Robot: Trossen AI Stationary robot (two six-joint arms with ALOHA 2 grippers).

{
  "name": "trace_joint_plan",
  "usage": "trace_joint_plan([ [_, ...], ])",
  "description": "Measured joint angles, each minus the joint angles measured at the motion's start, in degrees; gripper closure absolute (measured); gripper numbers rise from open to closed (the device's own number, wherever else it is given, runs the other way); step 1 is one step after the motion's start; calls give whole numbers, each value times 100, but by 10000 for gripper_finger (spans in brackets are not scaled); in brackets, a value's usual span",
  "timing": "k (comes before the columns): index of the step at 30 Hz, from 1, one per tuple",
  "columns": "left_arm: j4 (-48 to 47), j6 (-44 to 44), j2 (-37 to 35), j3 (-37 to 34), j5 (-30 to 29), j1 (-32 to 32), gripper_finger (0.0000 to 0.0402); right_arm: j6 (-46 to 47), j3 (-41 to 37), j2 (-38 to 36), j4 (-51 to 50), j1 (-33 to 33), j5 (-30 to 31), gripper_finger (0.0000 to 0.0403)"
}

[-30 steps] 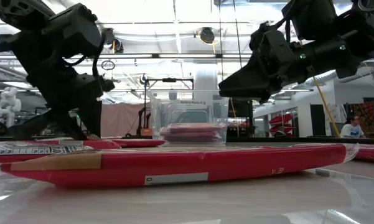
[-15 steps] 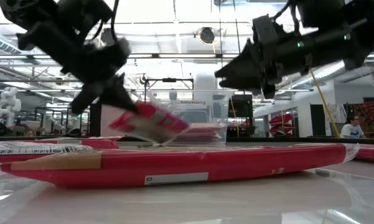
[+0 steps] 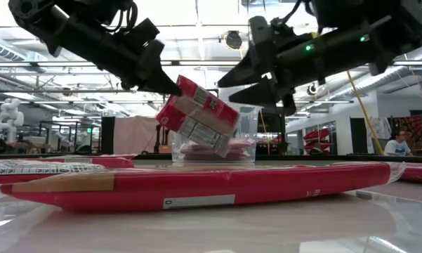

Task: Sort popcorn bags into baskets
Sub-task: Put the popcorn bag into the transparent bin

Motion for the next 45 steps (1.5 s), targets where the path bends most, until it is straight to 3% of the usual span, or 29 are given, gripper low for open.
trace_joint_plan([
  [4, 360, -463, 73, 4, 463, 48, 398, -852, 262, 357, 8, 15, 171, 158],
  [6, 553, -590, 96, 4, 604, 38, 396, -1120, 323, 435, 7, 37, 550, 140],
  [10, 604, -859, 174, 0, 625, 35, 397, -1155, 391, 490, 301, 19, 732, 112],
  [16, 1537, -940, 612, 4, 612, 35, 394, -1462, 497, 499, 616, 13, 761, 93],
  [23, 2765, -956, 1122, 4, 610, 35, 396, -1860, 982, 758, -76, 24, 1770, 98],
  [35, 3380, -1313, 1749, 37, 756, 149, 396, -2171, 1245, 1426, 500, -80, 2426, 101],
  [40, 3362, -1080, 1747, 37, 1464, 238, 394, -2269, 1245, 1437, 335, -155, 2237, 112],
  [45, 3318, -1124, 1747, 37, 1865, 299, 388, -2022, 1245, 1436, 283, -239, 1846, 165],
])
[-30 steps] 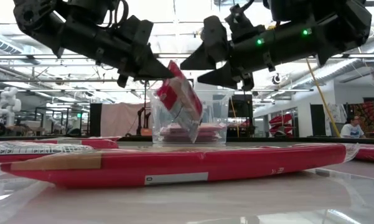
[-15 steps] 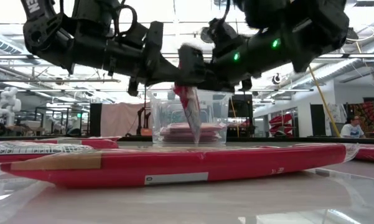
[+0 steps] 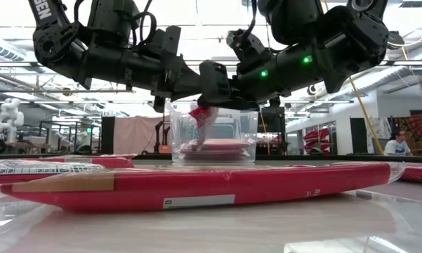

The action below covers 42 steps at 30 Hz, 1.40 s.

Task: Sort popcorn bags into baskets
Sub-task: Put the popcorn bag into the transparent bin

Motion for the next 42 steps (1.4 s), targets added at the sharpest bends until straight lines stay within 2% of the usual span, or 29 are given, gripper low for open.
trace_joint_plan([
  [5, 21, -2, 0, 0, 108, 0, 398, 140, 0, -4, -69, 2, -67, 241],
  [8, 31, -6, 0, 0, 201, 0, 387, 140, 0, -9, -81, 4, -76, 280],
  [14, 58, -147, -2, 0, 683, -1, 307, 137, -2, -7, -152, 57, -78, 339],
  [22, -74, -407, -87, -2, 1113, 0, 192, 13, -7, -34, -384, 75, -83, 394],
  [25, -707, -490, -432, -1, 1295, 37, 167, -16, -30, -125, -601, 72, -101, 398],
  [28, -1927, -378, -938, -1, 1333, 76, 155, -11, -139, -225, -604, 64, -169, 398],
  [34, -3821, 163, -2015, -5, 1242, 68, 157, 28, -592, -601, -595, 68, -746, 402],
  [36, -4424, 445, -2393, -2, 960, 68, 163, -13, -814, -792, -604, 72, -1087, 402],
  [39, -5112, 916, -2852, -2, 207, 70, 174, -44, -1175, -1113, -578, 72, -1714, 402],
  [42, -5576, 1312, -3074, -4, -300, 72, 183, -200, -1535, -1395, -600, 59, -2542, 402],
])
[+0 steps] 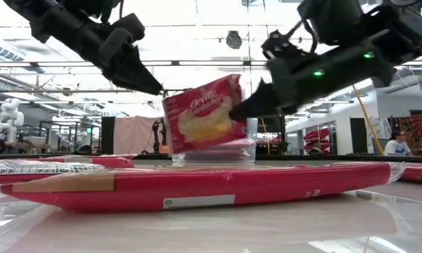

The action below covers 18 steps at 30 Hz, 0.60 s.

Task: Sort popcorn bags into baskets
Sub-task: Put the popcorn bag into the transparent bin

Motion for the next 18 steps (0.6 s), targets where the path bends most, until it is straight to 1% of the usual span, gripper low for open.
trace_joint_plan([
  [3, 29, 254, 10, 2, -3, 2, 188, -142, -277, -238, 14, -2, -746, 402],
  [5, 192, 423, 117, 2, 282, 6, 186, -180, -412, -355, 17, 0, -1072, 402],
  [6, 271, 536, 207, 7, 515, 7, 185, -213, -471, -407, 13, 0, -1144, 402],
  [8, 311, 711, 357, -3, 1011, 2, 180, -280, -542, -459, 19, 0, -1138, 402],
  [10, 590, 801, 516, -2, 1355, 0, 175, -371, -601, -510, 9, -2, -1137, 402],
  [14, 1003, 917, 902, 0, 1436, 2, 166, -603, -633, -524, 21, -39, -1157, 402],
  [18, 1354, 1098, 1266, 2, 1441, 2, 170, -666, -638, -519, 21, -140, -1280, 403],
])
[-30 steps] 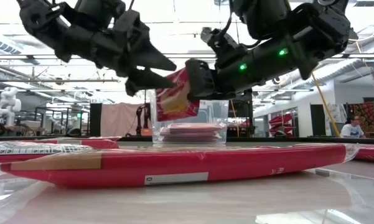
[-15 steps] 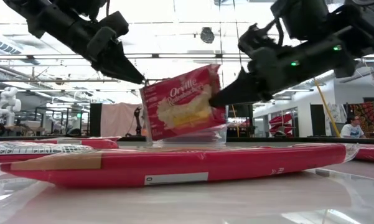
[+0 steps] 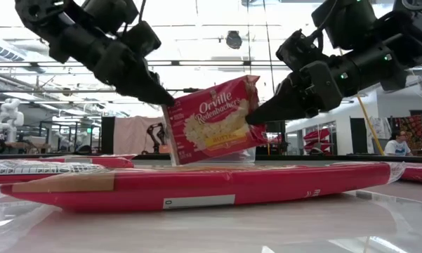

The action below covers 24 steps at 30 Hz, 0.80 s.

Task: Sort popcorn bags into baskets
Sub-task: Put the popcorn bag into the transparent bin

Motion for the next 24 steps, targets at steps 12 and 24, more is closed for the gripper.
trace_joint_plan([
  [12, 315, 2, 484, 0, -94, 2, 334, 150, 0, 0, 5, -120, -148, 402],
  [24, 107, -364, 202, 0, -136, 136, 382, 920, 6, -530, -1023, -105, 814, 303],
])
